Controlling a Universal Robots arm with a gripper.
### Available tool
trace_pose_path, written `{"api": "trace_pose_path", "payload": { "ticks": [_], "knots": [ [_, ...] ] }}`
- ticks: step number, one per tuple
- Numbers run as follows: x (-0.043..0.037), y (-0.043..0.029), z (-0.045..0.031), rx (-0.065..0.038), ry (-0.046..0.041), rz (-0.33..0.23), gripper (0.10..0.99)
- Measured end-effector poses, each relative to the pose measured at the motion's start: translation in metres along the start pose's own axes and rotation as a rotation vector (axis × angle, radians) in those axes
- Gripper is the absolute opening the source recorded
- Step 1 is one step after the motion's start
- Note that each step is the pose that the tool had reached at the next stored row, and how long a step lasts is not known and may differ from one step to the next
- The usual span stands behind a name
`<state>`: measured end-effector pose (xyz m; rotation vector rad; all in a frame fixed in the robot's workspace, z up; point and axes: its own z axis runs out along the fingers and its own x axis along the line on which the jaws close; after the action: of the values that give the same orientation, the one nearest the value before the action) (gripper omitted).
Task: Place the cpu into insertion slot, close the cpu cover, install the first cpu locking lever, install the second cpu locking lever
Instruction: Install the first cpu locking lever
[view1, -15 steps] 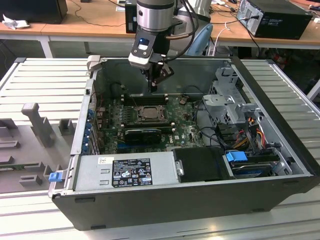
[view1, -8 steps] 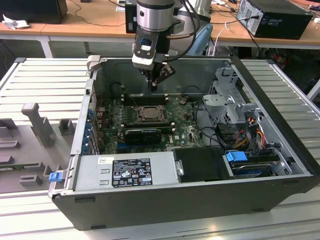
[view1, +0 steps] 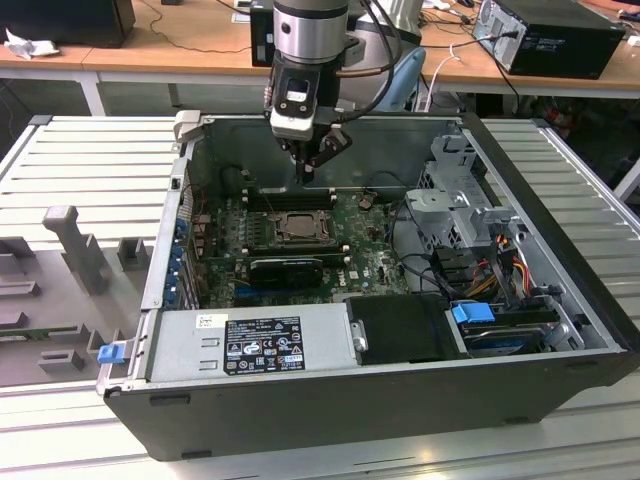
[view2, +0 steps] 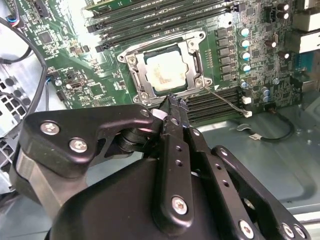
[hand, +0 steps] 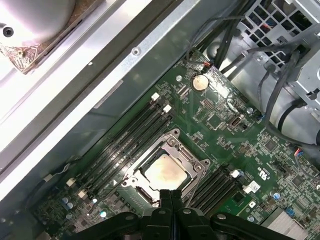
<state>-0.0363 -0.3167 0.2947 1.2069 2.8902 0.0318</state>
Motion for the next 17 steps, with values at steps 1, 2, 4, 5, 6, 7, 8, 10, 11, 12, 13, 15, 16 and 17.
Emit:
{"api": "trace_pose_path", "payload": {
  "ticks": [1, 2, 4, 5, 6, 7, 8, 10, 11, 12, 13, 15, 16, 17],
  "knots": [
    [0.0000, 0.0000, 0.0000, 0.000, 0.0001, -0.005, 0.106],
    [0.0000, 0.0000, 0.0000, 0.000, 0.0002, -0.009, 0.106],
    [0.0000, 0.0000, 0.0000, 0.000, 0.0004, -0.020, 0.106],
    [0.0000, 0.0000, 0.0000, 0.000, 0.0006, -0.026, 0.106],
    [0.0000, 0.0000, 0.0000, 0.000, 0.0007, -0.030, 0.106],
    [0.0000, 0.0000, 0.0000, 0.000, 0.0008, -0.035, 0.106],
    [0.0000, 0.0000, 0.0000, 0.000, 0.0009, -0.039, 0.106],
    [0.0000, 0.0000, 0.0000, 0.000, 0.0010, -0.048, 0.106],
    [0.0000, 0.0000, 0.0000, 0.000, 0.0012, -0.054, 0.106],
    [0.0000, 0.0000, 0.0000, 0.000, 0.0013, -0.059, 0.106],
    [0.0000, 0.0000, 0.0000, 0.000, 0.0014, -0.064, 0.106],
    [0.0000, 0.0000, 0.0000, 0.000, 0.0017, -0.075, 0.106],
    [0.0000, 0.0000, 0.0000, 0.000, 0.0018, -0.079, 0.106],
    [0.0000, 0.0000, 0.0000, 0.000, 0.0019, -0.087, 0.106]
  ]
}}
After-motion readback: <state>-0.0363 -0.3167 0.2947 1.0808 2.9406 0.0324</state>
